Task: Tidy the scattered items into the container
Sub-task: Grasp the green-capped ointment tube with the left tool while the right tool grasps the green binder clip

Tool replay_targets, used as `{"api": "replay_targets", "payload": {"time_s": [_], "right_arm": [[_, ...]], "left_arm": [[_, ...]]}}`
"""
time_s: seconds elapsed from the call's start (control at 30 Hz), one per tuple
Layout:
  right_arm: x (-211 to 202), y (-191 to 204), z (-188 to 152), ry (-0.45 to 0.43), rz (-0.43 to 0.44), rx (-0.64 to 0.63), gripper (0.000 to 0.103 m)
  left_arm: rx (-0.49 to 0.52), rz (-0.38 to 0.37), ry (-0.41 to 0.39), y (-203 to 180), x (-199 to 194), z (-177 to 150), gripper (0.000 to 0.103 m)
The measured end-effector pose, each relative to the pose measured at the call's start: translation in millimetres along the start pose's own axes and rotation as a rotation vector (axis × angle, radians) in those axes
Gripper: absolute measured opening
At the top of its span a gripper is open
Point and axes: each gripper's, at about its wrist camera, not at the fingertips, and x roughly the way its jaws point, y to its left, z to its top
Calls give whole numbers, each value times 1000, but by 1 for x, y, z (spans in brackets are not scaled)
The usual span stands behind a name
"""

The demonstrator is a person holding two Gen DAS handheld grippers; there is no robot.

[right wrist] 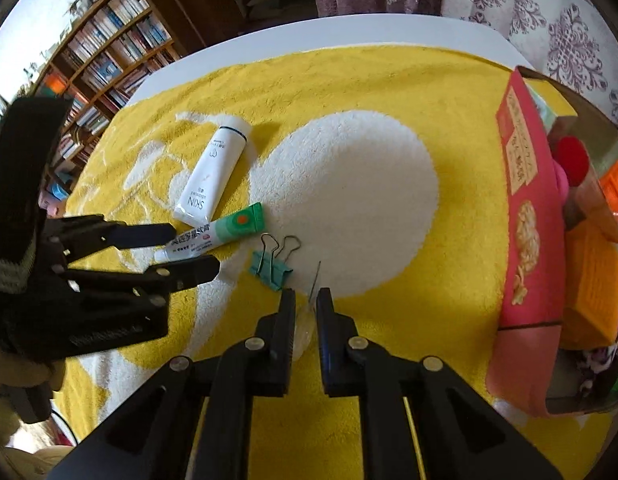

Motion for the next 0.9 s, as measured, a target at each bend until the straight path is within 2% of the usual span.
{"api": "replay_targets", "payload": {"time_s": [0.07, 0.2, 0.47, 0.5, 0.6, 0.67, 0.87, 0.9], "right_arm": [[0, -2, 1, -2, 6, 22, 12], [-3, -5, 2, -7, 40, 52, 12], [-3, 5, 3, -15, 74, 27, 13], [-2, 7, 5, -14, 79, 29, 15], [5, 15, 10, -11, 100, 36, 38], [8, 20, 13, -14, 94, 26, 43], [29, 29, 22, 6, 45, 22, 43], [34, 30, 24, 12, 25, 18, 43]], "left_arm": [[-23, -13, -10, 4, -3, 0, 30], [-68, -18, -25, 10, -7, -3, 19], [-126, -28, -68, 22, -30, -12, 18], [-134, -25, -68, 26, -32, -13, 18], [-162, -37, -70, 25, -35, -19, 18], [-178, -45, -75, 16, -34, -19, 18], [-194, -50, -87, 24, -42, -19, 18], [-196, -50, -87, 30, -46, -29, 18]]}}
